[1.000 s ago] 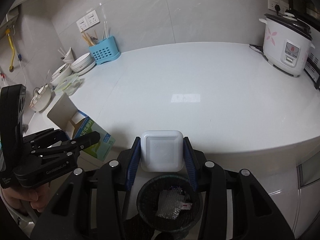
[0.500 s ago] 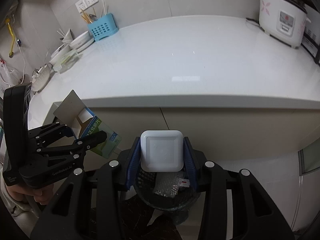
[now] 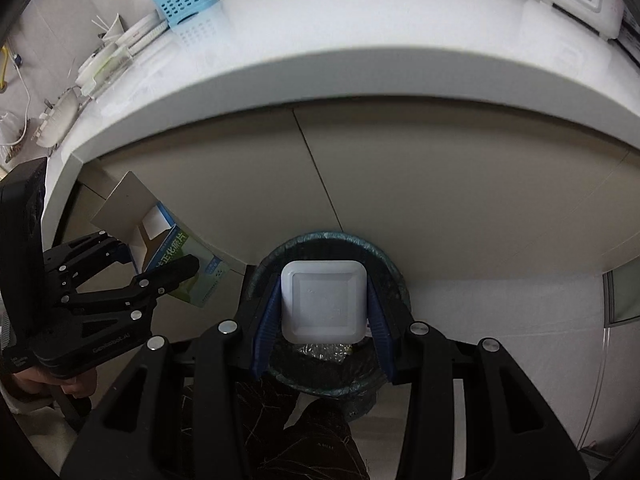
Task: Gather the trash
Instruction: 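Carry the green box and pill bottle down over the trash bin, then open the right tool dropping the pill bottle while the left tool releases the green box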
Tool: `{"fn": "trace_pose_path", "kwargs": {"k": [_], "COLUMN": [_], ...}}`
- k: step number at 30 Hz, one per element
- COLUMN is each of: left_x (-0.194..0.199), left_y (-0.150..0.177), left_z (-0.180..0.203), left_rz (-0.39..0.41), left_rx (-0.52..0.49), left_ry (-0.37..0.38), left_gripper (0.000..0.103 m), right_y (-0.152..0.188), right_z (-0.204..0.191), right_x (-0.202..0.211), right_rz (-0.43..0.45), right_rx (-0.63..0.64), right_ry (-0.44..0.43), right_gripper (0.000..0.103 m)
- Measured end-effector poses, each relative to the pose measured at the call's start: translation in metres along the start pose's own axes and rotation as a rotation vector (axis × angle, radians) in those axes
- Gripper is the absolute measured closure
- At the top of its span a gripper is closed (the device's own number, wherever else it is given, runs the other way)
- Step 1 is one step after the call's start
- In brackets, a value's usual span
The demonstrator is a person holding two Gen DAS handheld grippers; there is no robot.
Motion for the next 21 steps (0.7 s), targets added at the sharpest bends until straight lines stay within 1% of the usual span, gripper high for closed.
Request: {"fn": "trace_pose_path", "kwargs": {"k": [5,7,9,14,15,16,18,19,21], "left_x": [-0.016,-0.023,-0.03,-0.036,-0.036,-0.037,-0.04,-0.041,-0.044], "left_y": [0.01,0.015,0.02,0.026,0.027,0.027,0.029,0.027,0.026], "left_z": [-0.007,-0.009,-0.013,-0.017,-0.016,-0.016,-0.015,-0.016,-0.019], "left_rz": [-0.04,-0.059,-0.08,-0.102,-0.103,-0.106,-0.114,-0.119,-0.125], "left_rx": [0.027,0.031,0.045,0.069,0.068,0.067,0.064,0.065,0.068], "left_ry": [-0.011,-0.016,-0.02,-0.024,-0.024,-0.024,-0.026,-0.027,-0.026], "left_gripper": [0.058,0.058,0.058,0.058,0.058,0.058,0.058,0.058,0.058], "right_y": [0.007,0.011,0.015,0.022,0.022,0.021,0.018,0.016,0.012], "right_z": [0.001,0.001,0.001,-0.001,-0.002,-0.002,-0.001,0.001,0.004], "right_x": [-0.028,-0.04,-0.05,-0.059,-0.058,-0.057,-0.052,-0.05,-0.045], "right_rz": [-0.056,-0.085,-0.11,-0.129,-0.124,-0.118,-0.091,-0.081,-0.062], "right_rx": [-0.002,-0.005,0.005,0.015,0.015,0.013,0.0,-0.008,-0.019], "right_ry": [0.009,-0.001,0.012,0.011,0.011,0.014,0.021,0.021,0.035], "right_gripper": [0.064,0.064,0.064,0.063,0.06,0.048,0.034,0.029,0.022]}}
Point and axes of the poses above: each gripper's, at about its wrist camera, not at the fingertips, and x roughly against the way its jaws point, z to its right, y to its underside, the point moved 6 cm from there along -x, roughly the way its jaws point, and after that the axes turned 1 degree about -y, right-handed, at the moved point
